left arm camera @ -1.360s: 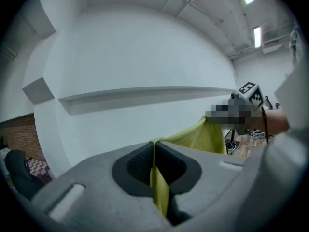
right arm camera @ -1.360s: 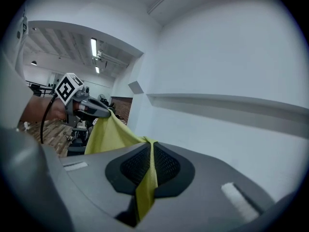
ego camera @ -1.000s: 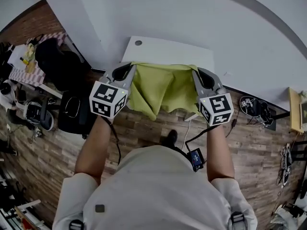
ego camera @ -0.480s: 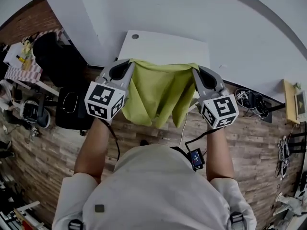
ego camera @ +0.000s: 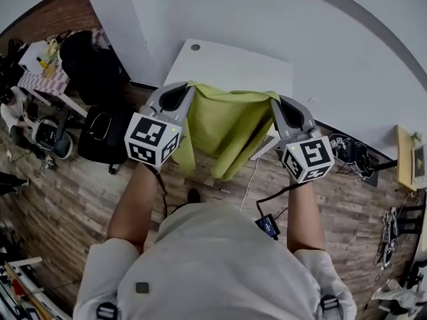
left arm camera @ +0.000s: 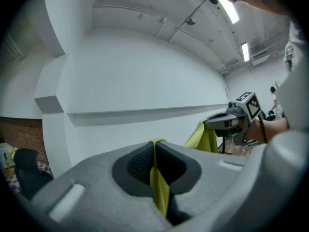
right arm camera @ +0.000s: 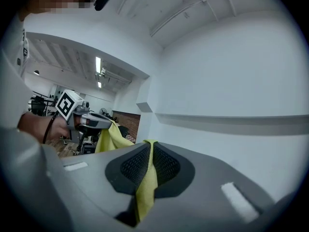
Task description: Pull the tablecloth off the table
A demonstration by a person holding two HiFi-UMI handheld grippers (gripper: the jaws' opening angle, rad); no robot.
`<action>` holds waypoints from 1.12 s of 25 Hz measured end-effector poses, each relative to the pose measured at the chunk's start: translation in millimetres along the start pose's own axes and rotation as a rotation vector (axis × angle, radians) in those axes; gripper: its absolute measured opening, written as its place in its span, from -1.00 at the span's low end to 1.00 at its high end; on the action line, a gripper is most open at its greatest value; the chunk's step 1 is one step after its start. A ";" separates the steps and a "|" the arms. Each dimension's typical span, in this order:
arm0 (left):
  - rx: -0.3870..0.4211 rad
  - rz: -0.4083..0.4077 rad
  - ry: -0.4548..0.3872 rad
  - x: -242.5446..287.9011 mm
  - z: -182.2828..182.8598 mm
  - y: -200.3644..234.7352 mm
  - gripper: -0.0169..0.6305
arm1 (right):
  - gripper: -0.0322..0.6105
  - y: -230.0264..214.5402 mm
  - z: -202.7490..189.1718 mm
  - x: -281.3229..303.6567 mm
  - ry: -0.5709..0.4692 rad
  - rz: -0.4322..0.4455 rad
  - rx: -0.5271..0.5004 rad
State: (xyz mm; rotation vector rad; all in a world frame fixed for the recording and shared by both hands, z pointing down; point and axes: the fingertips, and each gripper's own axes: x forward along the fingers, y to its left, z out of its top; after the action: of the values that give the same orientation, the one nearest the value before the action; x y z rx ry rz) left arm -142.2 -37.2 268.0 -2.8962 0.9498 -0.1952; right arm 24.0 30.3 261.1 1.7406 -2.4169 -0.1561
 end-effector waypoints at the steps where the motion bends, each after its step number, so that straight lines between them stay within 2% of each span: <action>1: -0.006 0.009 0.001 -2.9 -0.2 -9.0 -0.94 | -0.85 -0.5 -1.7 -8.3 0.000 0.008 0.000; 6: -0.042 0.050 0.007 -18.0 -3.5 -57.3 -0.94 | -0.85 -2.5 -17.6 -55.2 0.014 0.057 0.000; 12: -0.059 0.058 0.018 -44.9 -14.2 -100.8 -0.94 | -0.85 10.8 -30.3 -92.0 0.026 0.098 0.004; 16: -0.048 0.035 0.037 -56.6 -21.1 -120.7 -0.94 | -0.85 22.6 -33.4 -110.7 0.026 0.097 -0.001; 21: -0.011 -0.012 0.032 -74.6 -20.6 -129.2 -0.94 | -0.85 44.1 -29.5 -125.7 0.023 0.062 0.003; 28: -0.006 -0.073 0.011 -115.9 -20.7 -119.3 -0.94 | -0.85 92.0 -26.3 -135.8 0.039 0.022 0.000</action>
State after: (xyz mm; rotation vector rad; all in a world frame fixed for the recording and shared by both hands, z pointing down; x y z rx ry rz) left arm -168.3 126.6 292.1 -2.9410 0.8485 -0.2141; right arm -14.6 188.4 294.0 1.7004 -2.4071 -0.1187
